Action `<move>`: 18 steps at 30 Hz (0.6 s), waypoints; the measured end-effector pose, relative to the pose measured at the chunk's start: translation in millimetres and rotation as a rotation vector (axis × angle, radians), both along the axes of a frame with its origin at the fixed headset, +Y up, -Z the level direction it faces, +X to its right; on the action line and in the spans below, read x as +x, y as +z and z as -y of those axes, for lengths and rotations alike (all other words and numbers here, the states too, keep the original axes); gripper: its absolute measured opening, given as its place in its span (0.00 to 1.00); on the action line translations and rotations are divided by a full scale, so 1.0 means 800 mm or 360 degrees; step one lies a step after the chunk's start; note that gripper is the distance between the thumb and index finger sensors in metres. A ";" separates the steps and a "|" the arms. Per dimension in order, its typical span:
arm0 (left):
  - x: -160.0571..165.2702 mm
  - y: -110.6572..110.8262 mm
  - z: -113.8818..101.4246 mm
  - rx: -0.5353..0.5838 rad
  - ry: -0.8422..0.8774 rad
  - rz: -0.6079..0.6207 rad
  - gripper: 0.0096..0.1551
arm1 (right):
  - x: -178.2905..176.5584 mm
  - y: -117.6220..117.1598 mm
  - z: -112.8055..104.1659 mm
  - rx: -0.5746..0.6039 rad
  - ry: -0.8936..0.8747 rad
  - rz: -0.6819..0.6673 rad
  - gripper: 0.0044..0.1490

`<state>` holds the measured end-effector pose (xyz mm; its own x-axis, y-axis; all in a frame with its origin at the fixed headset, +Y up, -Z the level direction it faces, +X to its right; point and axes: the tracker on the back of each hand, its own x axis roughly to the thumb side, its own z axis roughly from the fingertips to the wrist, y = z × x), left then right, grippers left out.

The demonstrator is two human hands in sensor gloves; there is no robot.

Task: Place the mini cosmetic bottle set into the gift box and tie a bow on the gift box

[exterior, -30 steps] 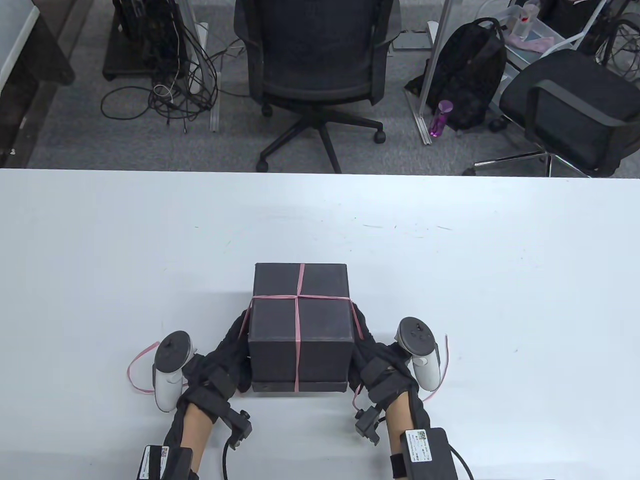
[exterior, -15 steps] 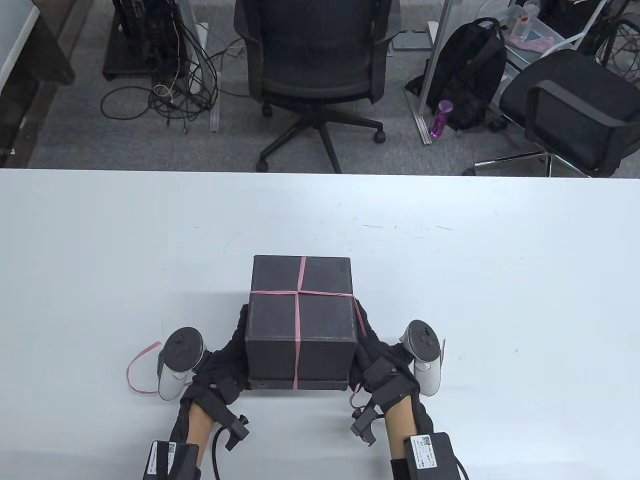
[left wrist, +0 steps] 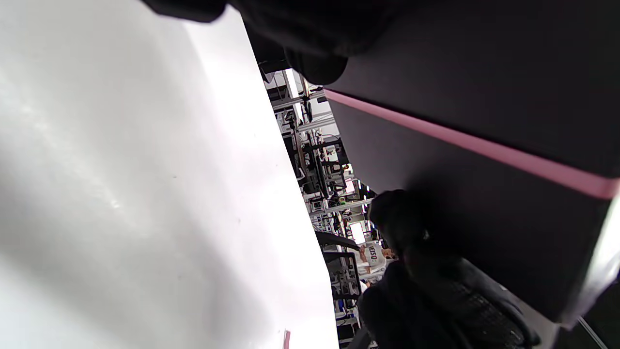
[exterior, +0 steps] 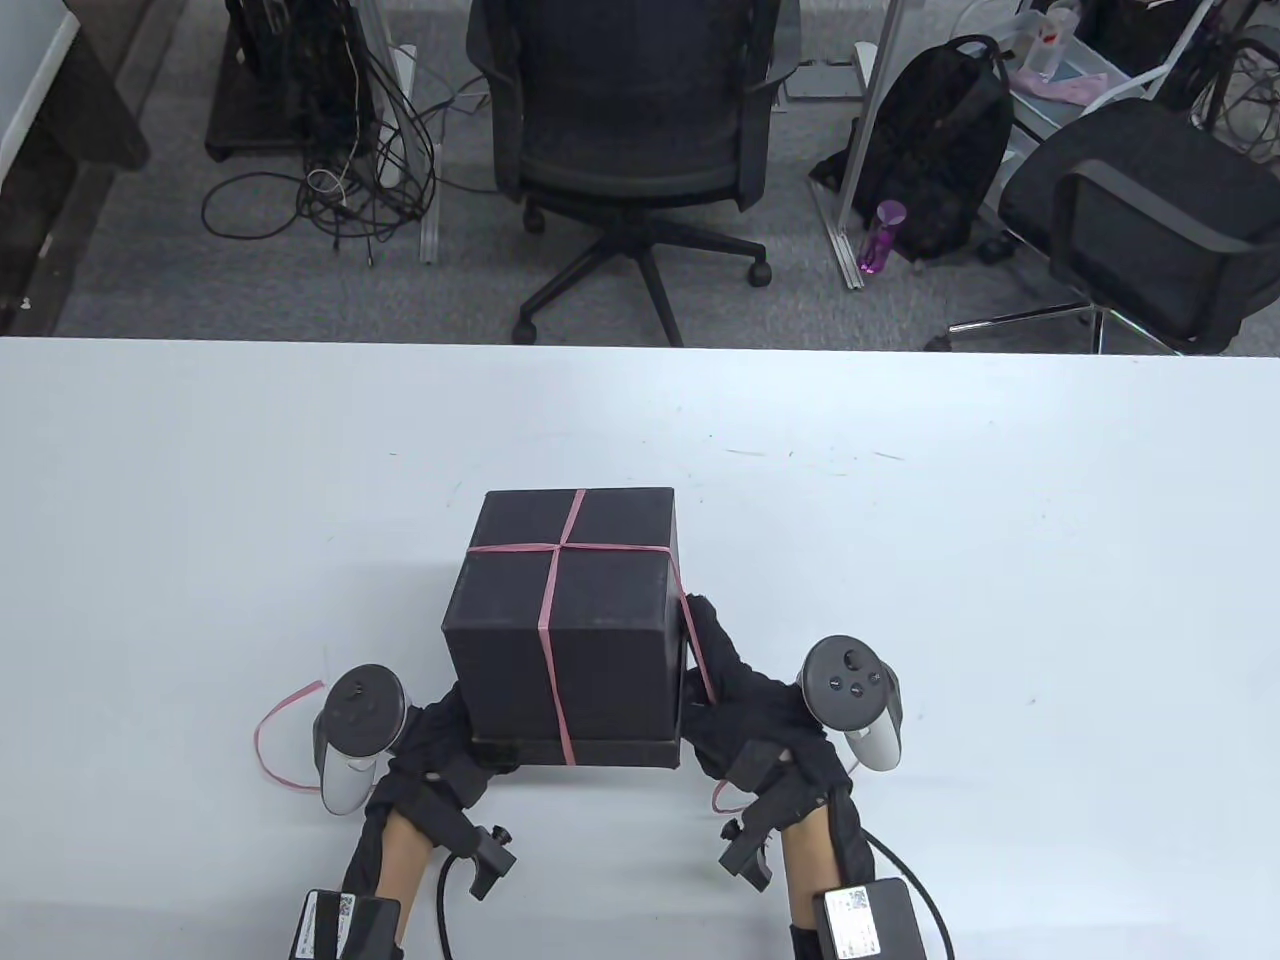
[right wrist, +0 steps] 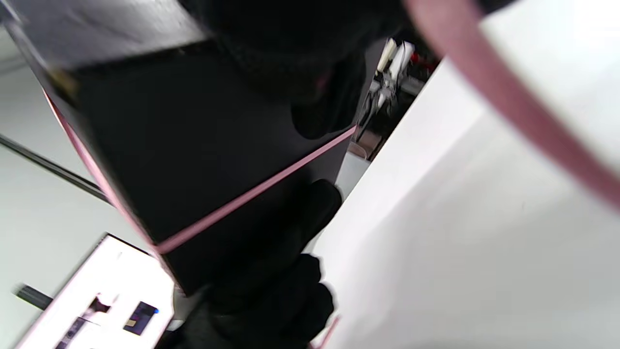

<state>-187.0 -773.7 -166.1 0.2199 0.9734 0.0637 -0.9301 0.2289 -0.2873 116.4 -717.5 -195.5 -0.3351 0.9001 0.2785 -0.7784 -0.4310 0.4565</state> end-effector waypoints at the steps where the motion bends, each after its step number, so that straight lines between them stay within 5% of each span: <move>1: 0.001 0.001 -0.001 0.0024 -0.0043 -0.0026 0.49 | -0.005 0.003 -0.006 0.0156 0.0173 0.0060 0.59; 8: 0.010 0.008 -0.017 0.0228 -0.0455 -0.0244 0.47 | -0.042 0.024 -0.019 0.0821 0.1111 0.0307 0.57; 13: 0.015 0.013 -0.033 0.0496 -0.1005 -0.0412 0.46 | -0.048 0.031 -0.022 0.0908 0.1215 0.0449 0.55; 18: 0.023 0.018 -0.046 0.0637 -0.1335 -0.0495 0.44 | -0.050 0.035 -0.024 0.1126 0.1422 0.0605 0.40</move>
